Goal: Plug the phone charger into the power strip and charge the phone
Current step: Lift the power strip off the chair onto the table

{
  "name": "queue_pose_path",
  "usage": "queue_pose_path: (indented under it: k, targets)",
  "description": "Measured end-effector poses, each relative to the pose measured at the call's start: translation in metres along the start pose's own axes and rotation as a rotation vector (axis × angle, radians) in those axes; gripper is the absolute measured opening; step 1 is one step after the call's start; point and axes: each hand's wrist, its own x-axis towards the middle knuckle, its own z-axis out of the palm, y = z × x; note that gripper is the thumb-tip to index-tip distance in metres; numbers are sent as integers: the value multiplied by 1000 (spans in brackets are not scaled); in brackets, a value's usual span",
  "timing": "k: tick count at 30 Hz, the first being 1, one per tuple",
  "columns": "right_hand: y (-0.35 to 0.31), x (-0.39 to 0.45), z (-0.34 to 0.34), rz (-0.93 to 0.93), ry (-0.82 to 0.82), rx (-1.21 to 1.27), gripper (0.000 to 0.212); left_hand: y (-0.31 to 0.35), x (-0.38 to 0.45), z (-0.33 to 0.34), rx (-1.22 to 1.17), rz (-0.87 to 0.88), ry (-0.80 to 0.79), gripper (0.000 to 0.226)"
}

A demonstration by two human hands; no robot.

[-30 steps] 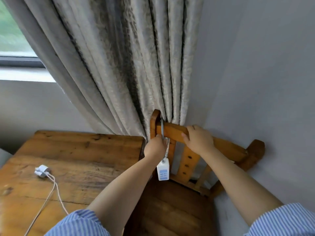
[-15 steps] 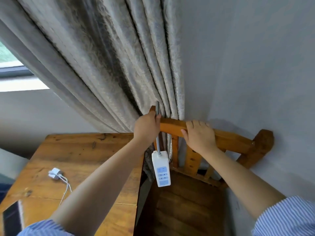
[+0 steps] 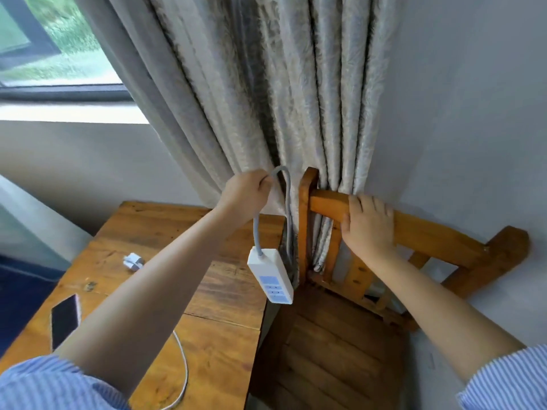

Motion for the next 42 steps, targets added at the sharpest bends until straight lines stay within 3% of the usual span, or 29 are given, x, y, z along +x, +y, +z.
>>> queue_pose_path:
  k: [4,6,9,11,15,20,24,26,29,34,38,40,42]
  targets:
    - [-53,1,-1,-267,45,200,30,-27,-25,-23,40,46,-66,29]
    - [-87,5,0,-308,-109,399,41,-47,-39,-34,45,50,-73,28]
    - [-128,4,-3,-230,-500,786,54,-78,-58,-50,16,58,-85,26]
    - [-147,-4,-6,-192,-557,867,45,-102,-72,-60,-6,86,-103,25]
    - [-175,-34,-2,-228,-458,715,26,-151,-96,-62,-18,154,-209,24]
    - [-196,-71,9,-205,-333,586,24,-184,-100,-53,-343,-33,-443,23]
    - [-194,-97,15,-5,-337,597,24,-197,-102,-35,-390,-34,-484,15]
    - [-184,-105,16,95,-403,618,18,-207,-107,-20,-309,-29,-511,16]
    - [-174,-112,19,129,-553,562,2,-234,-116,8,-153,-28,-598,45]
    - [-163,-75,59,136,-666,504,12,-268,-116,66,-110,-213,-642,80]
    - [-152,-78,85,129,-803,349,20,-279,-134,97,-33,-352,-679,91]
    - [-146,-85,89,118,-854,290,22,-277,-143,104,68,-304,-764,89]
    - [-142,-84,94,115,-869,257,25,-274,-144,108,185,-233,-782,72]
